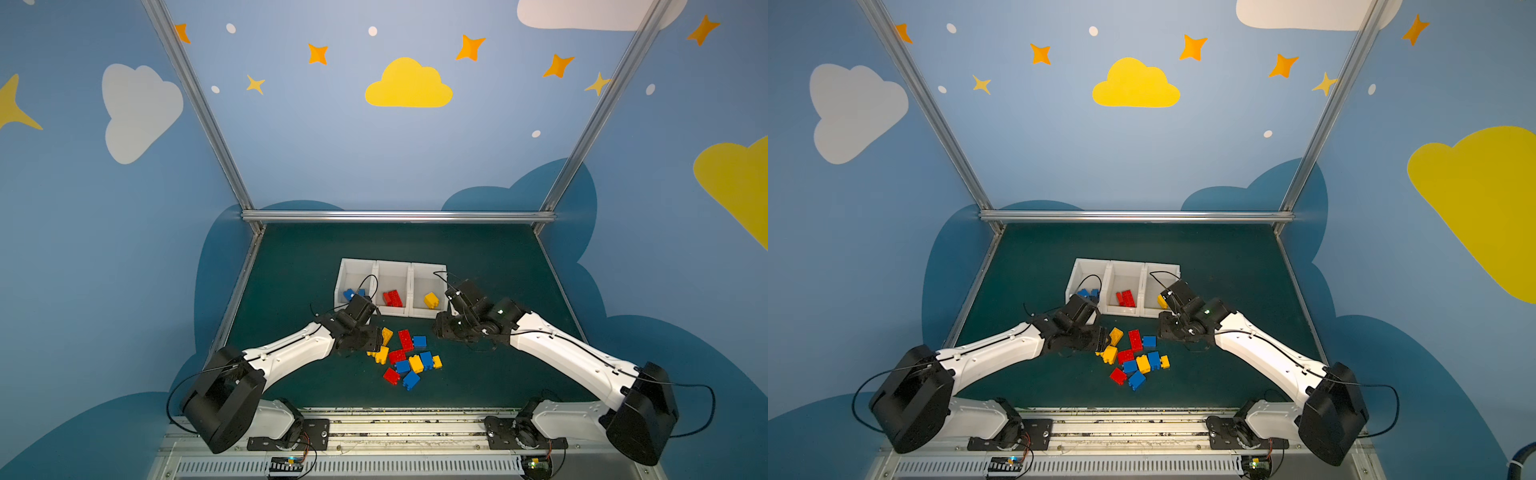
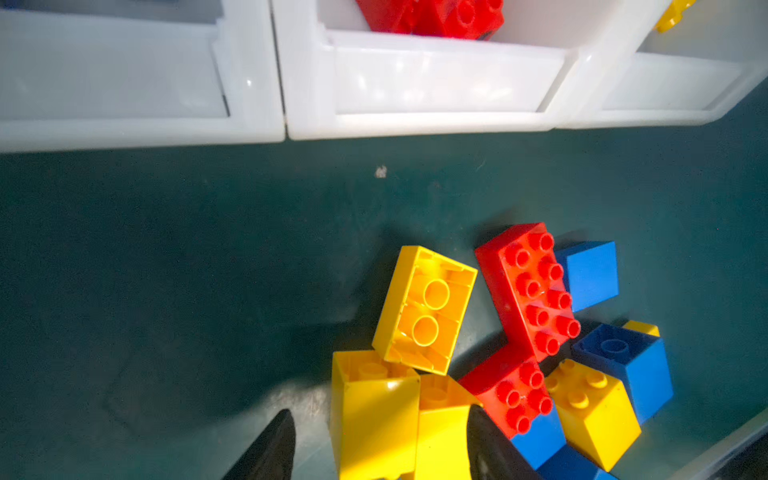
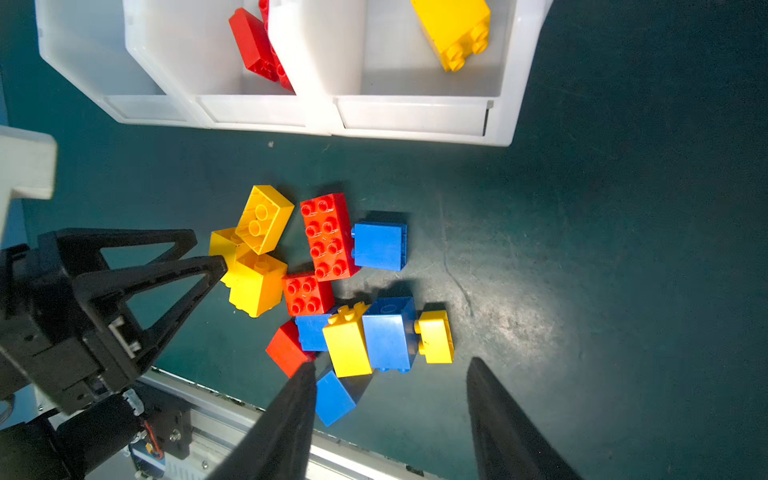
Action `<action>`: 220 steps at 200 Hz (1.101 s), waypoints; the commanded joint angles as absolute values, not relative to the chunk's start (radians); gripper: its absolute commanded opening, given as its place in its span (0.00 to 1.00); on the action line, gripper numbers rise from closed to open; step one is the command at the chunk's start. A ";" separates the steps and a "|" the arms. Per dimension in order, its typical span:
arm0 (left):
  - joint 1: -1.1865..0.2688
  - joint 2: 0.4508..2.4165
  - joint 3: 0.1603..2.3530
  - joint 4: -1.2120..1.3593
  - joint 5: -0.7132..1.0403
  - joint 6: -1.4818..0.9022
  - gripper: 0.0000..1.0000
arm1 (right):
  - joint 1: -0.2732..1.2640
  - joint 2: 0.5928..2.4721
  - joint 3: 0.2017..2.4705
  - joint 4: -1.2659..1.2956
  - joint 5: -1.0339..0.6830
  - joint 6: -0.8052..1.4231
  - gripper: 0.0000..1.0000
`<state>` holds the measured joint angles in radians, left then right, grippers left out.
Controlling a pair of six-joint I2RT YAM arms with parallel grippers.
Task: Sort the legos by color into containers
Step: 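Withdraw the right gripper while the left gripper moves toward the pile, then lower the left gripper onto a yellow 2x2 brick and close on it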
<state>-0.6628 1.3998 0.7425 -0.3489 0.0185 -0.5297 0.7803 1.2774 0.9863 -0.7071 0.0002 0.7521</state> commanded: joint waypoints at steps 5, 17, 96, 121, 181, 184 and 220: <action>-0.664 1.437 0.767 -0.355 0.035 -0.510 0.65 | 0.778 1.256 0.981 -0.706 0.011 0.762 0.58; -0.666 1.454 0.768 -0.354 0.033 -0.513 0.64 | 0.777 1.259 0.980 -0.706 0.008 0.764 0.58; -0.667 1.471 0.773 -0.438 -0.052 -0.534 0.56 | 0.778 1.272 0.980 -0.703 0.000 0.772 0.58; -0.667 1.467 0.764 -0.457 -0.070 -0.535 0.54 | 0.779 1.276 0.977 -0.707 0.000 0.781 0.58; -0.669 1.471 0.741 -0.433 -0.046 -0.538 0.44 | 0.781 1.269 0.959 -0.701 0.000 0.793 0.57; -0.669 1.473 0.741 -0.432 -0.045 -0.538 0.43 | 0.781 1.269 0.959 -0.702 0.000 0.793 0.57; -0.669 1.491 0.754 -0.425 -0.033 -0.530 0.36 | 0.778 1.247 0.951 -0.713 0.014 0.795 0.54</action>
